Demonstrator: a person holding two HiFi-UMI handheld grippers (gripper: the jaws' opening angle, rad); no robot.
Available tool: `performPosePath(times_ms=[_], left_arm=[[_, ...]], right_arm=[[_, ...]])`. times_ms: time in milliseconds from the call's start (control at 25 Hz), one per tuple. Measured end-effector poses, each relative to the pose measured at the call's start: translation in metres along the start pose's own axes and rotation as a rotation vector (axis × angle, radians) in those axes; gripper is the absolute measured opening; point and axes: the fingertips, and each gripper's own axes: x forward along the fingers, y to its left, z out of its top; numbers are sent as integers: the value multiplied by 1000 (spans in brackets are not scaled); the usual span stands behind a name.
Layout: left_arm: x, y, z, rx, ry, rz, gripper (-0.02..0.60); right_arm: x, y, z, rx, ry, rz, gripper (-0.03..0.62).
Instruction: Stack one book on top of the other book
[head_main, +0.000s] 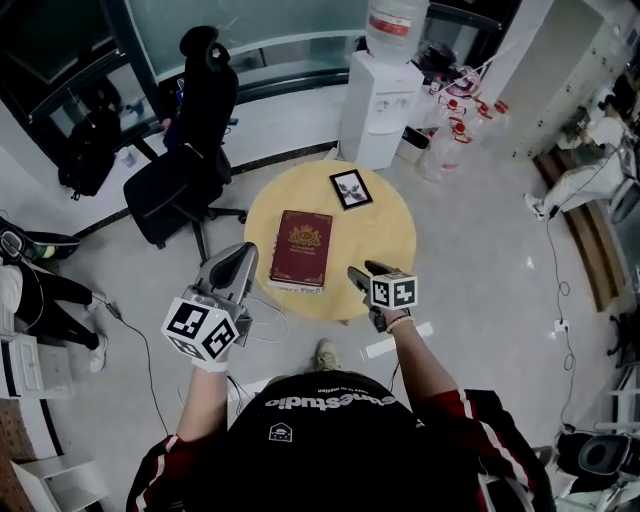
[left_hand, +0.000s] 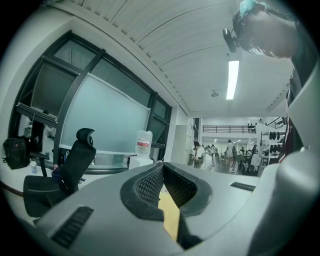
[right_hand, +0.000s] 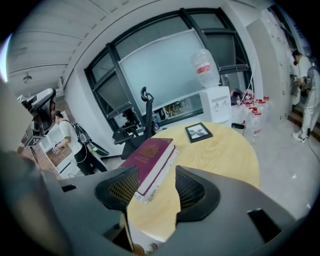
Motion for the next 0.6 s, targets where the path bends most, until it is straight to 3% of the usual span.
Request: performPosePath(times_ms=[320,600], left_arm=[[5,-19,-3,-6,-2,-45,17],[-23,-17,4,-2,-6,-77,17]], right_arm=[[-67,8,54,-38,-170,-71,251],[-128,54,92,-100,-317,-124,240]])
